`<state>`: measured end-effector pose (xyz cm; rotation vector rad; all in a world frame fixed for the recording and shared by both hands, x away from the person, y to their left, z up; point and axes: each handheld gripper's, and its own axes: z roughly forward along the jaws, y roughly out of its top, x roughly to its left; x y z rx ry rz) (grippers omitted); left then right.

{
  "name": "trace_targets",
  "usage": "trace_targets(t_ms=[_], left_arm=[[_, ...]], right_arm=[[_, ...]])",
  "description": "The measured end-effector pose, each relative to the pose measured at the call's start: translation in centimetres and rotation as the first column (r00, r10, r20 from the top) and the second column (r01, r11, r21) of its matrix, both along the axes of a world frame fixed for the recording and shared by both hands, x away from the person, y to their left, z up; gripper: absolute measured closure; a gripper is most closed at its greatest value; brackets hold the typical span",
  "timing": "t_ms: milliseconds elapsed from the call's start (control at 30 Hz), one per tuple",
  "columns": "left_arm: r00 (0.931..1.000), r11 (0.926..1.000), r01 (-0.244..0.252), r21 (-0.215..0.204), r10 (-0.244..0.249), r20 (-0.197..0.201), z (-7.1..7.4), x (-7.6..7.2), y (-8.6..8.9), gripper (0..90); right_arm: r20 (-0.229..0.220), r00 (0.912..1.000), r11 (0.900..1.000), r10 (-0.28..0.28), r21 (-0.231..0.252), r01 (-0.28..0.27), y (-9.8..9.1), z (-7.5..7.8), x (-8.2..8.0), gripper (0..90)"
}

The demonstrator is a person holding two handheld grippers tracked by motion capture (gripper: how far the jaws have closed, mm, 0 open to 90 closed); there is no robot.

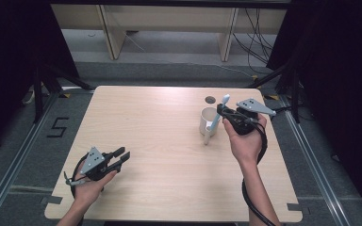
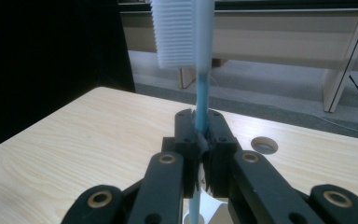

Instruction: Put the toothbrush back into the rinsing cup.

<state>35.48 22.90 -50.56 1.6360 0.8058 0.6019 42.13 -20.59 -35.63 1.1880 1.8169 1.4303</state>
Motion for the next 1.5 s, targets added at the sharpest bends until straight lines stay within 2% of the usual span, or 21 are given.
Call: trace_targets(t_ms=[200,267,300,833,867,900,1100,1200,1300,1367,1500], left_arm=[[1.0,1.0,-0.001,0.0,0.001,0.001,0.1,0.0,0.1,66.2],[0.9999,0.9999,0.004,-0.015,-0.004,0.011,0.0,0.1,0.1,66.1],[1.0,1.0,-0.001,-0.006,0.001,0.003,0.0,0.0,0.1,66.1],[1.0,1.0,0.002,-0.002,-0.002,0.001,0.0,0.0,0.0,66.1],[1.0,1.0,0.002,-0.004,-0.002,0.001,0.0,0.1,0.0,66.1],[1.0,1.0,0.0,-0.002,0.0,-0.002,0.0,0.1,0.0,66.1],[1.0,1.0,-0.003,-0.005,0.003,0.001,0.1,0.1,0.0,65.9],[1.0,1.0,0.0,-0.002,0.0,0.0,0.0,0.1,0.0,65.6],[1.0,1.0,0.001,-0.002,-0.001,0.002,0.1,0.1,0.0,65.4],[1.0,1.0,0.001,-0.001,-0.001,0.002,0.1,0.1,0.0,65.3],[0.9999,0.9999,0.009,-0.01,-0.008,0.01,-0.1,0.2,-0.1,65.1]], right_arm=[[-0.014,0.9999,0.9999,-0.004,-0.011,0.004,0.2,-0.2,0.7,85.8],[-0.014,0.9999,0.9999,-0.007,-0.011,0.007,0.2,-0.3,0.8,85.8],[-0.02,0.9998,1.0,-0.004,0.006,0.005,0.2,-0.4,0.9,85.8],[-0.048,0.9988,0.9999,-0.007,-0.01,0.007,0.4,-1.0,1.8,85.8],[-0.04,0.9992,0.9997,-0.006,-0.022,0.005,0.4,-1.1,1.9,85.8],[-0.054,0.9986,0.9999,-0.001,-0.011,0.001,0.5,-1.1,1.9,85.8],[-0.043,0.9991,0.9998,0.0,-0.02,-0.001,0.5,-1.4,2.1,85.8],[-0.055,0.9985,0.9999,0.001,-0.016,-0.002,0.7,-1.5,2.1,85.8],[-0.045,0.999,0.9995,-0.005,-0.031,0.003,0.8,-1.6,2.2,85.8],[-0.065,0.9978,0.9998,-0.014,-0.015,0.013,1.0,-1.7,2.2,85.8],[-0.046,0.9989,0.9992,-0.002,-0.04,0.001,1.0,-1.9,2.4,85.8]])
